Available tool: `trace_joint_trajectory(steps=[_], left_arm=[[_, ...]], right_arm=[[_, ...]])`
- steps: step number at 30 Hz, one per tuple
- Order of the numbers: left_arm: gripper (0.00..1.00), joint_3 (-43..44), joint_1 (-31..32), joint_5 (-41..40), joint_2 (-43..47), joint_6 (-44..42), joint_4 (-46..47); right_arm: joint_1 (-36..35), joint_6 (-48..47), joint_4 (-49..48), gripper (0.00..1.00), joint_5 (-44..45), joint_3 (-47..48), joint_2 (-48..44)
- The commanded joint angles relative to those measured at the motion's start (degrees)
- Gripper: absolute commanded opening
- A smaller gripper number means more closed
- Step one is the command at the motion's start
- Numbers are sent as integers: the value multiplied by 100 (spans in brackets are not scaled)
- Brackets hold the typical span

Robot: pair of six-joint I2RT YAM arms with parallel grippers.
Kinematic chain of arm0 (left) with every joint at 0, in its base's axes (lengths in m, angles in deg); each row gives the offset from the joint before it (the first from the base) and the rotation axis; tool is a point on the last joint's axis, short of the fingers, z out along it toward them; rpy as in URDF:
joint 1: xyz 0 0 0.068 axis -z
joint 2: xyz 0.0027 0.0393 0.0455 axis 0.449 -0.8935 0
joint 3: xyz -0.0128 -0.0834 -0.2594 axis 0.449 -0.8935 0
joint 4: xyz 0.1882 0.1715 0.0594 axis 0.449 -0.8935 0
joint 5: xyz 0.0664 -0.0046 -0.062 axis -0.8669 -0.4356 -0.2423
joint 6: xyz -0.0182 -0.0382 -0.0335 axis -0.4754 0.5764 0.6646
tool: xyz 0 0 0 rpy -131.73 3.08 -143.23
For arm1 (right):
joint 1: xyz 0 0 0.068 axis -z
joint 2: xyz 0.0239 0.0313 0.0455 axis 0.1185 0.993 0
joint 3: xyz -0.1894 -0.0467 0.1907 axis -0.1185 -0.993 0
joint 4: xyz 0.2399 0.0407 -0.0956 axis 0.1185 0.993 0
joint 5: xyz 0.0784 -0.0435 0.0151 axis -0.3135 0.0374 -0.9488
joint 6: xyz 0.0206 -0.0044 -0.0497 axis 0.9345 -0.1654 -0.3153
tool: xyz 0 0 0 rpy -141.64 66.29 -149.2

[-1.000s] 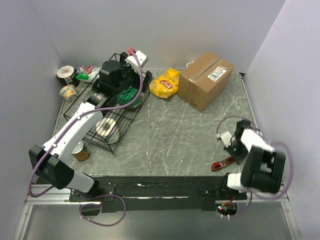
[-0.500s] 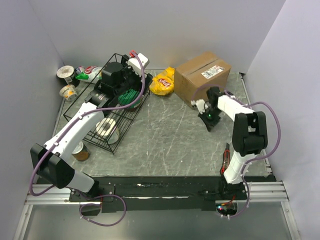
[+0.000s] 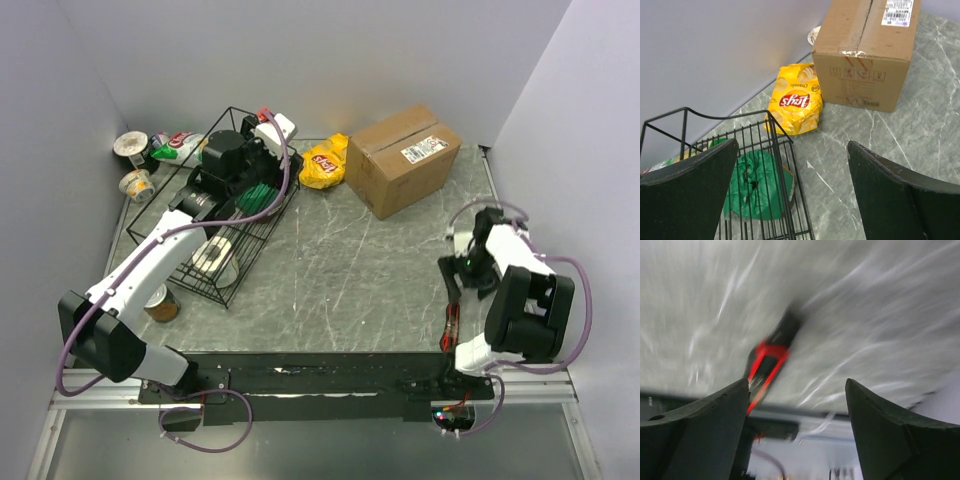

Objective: Unpack the express box

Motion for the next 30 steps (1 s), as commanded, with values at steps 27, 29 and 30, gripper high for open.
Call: trace_joint_trajectory(steps=[27,29,30], left_arm=[[96,-389,28,-167,382,-164,182],[97,-424,28,-202,417,-234,112],[97,-416,28,-202,444,-260,76]], right_arm=[[-2997,-243,-1111,18,-260,25,979],[-3316,-243,-1094,17,-374,457,1356],[-3622,-234,-1042,16,-418,920,1498]])
